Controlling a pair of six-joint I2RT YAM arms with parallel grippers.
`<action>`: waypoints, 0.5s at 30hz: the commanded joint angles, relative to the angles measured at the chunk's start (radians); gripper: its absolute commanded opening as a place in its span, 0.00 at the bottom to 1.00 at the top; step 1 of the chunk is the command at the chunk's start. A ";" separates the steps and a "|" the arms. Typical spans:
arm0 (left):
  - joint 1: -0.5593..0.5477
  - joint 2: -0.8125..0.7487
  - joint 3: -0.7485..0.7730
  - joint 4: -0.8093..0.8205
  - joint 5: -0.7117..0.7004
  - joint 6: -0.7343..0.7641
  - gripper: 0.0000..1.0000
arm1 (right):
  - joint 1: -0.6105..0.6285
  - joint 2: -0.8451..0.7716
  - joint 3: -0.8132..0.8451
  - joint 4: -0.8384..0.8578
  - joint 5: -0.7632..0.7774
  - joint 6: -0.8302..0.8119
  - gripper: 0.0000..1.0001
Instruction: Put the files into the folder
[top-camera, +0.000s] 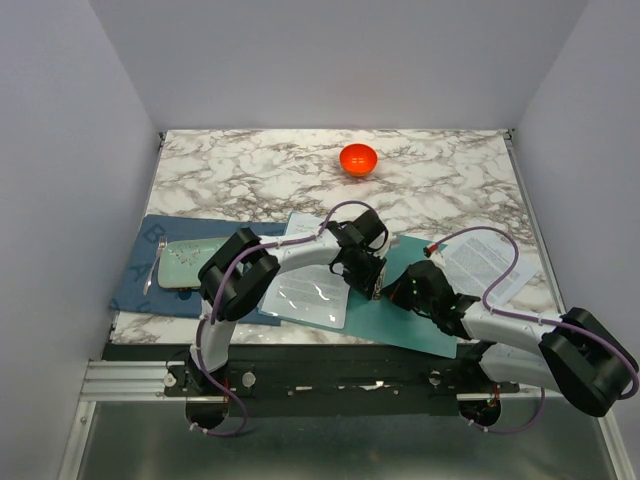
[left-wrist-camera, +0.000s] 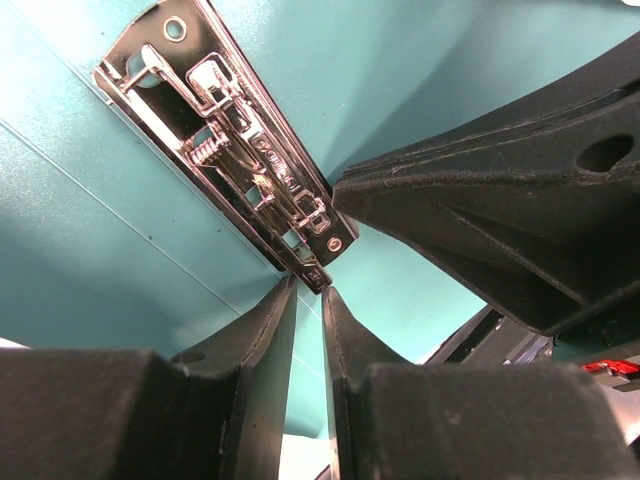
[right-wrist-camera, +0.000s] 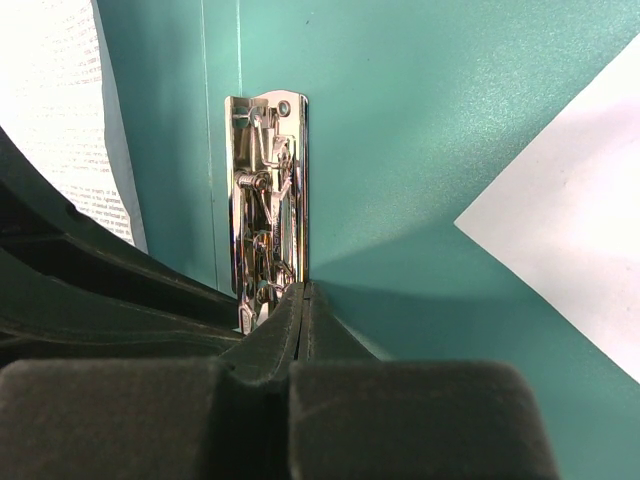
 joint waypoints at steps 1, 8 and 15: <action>-0.010 0.013 0.003 0.004 -0.032 -0.004 0.22 | -0.004 0.004 -0.037 -0.063 0.022 -0.002 0.01; -0.010 -0.035 -0.021 0.013 -0.067 0.000 0.15 | -0.004 0.014 -0.037 -0.060 0.016 -0.001 0.01; -0.009 -0.049 -0.023 0.019 -0.086 0.007 0.15 | -0.004 0.021 -0.041 -0.057 0.016 0.004 0.01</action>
